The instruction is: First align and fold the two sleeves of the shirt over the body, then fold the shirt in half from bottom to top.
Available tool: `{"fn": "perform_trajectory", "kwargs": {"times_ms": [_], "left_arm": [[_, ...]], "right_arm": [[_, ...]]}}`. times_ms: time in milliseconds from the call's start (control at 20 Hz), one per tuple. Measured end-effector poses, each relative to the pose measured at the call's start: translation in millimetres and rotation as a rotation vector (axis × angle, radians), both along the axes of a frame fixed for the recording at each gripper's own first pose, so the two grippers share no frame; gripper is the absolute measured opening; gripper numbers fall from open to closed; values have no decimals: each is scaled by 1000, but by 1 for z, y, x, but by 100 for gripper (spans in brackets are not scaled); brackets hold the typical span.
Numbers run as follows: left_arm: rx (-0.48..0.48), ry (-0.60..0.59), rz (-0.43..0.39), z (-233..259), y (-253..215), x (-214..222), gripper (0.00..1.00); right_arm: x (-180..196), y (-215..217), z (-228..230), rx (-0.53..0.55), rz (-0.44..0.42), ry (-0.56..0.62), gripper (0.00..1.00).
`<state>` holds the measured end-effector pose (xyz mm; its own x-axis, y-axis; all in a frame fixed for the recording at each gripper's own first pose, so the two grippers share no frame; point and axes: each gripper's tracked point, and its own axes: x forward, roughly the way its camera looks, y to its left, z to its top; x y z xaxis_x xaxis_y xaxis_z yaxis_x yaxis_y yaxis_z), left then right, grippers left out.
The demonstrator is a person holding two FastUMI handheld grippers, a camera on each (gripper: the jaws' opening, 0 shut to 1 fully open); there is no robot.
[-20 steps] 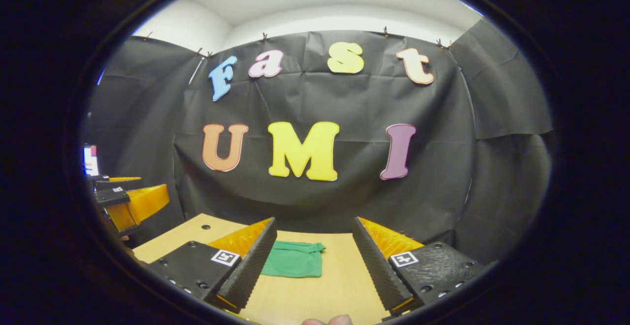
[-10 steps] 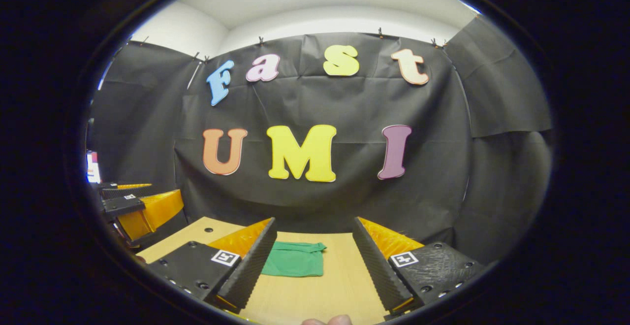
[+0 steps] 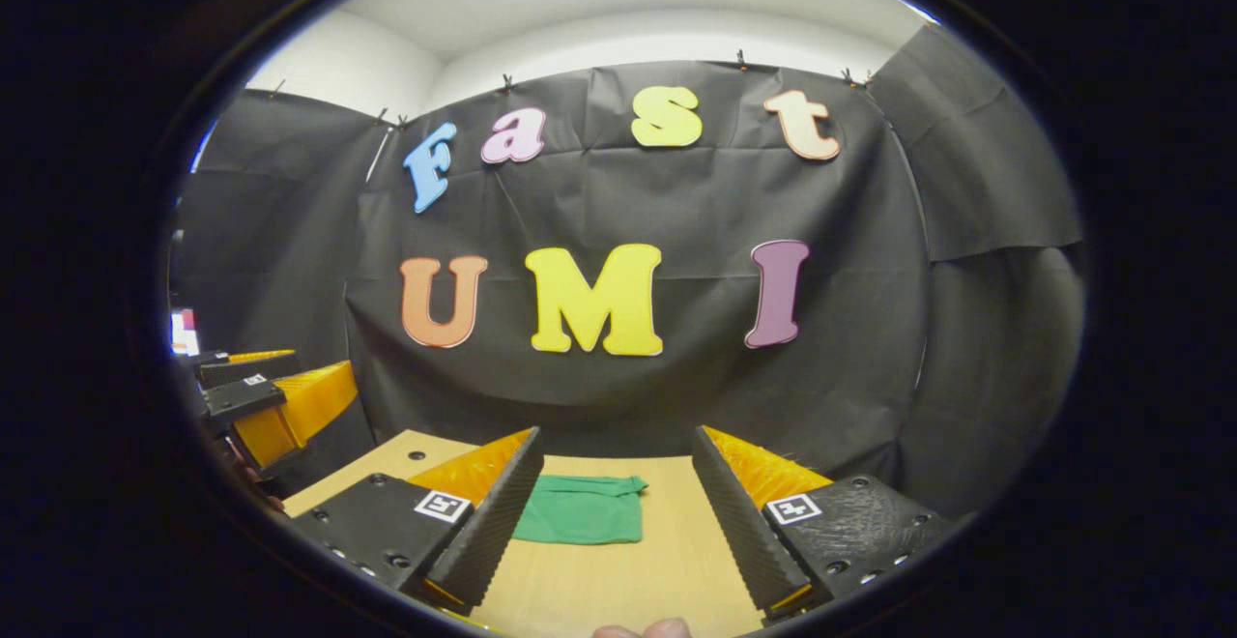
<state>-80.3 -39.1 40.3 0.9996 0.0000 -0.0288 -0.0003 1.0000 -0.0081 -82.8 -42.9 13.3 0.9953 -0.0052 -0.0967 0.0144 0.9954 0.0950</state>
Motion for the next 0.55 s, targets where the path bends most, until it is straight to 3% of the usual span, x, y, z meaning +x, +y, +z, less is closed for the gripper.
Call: {"fn": "perform_trajectory", "kwargs": {"times_ms": [550], "left_arm": [[-7,10,27,-4,3,16,100]], "right_arm": [[17,3,-1,-11,38,-8,96]]}}
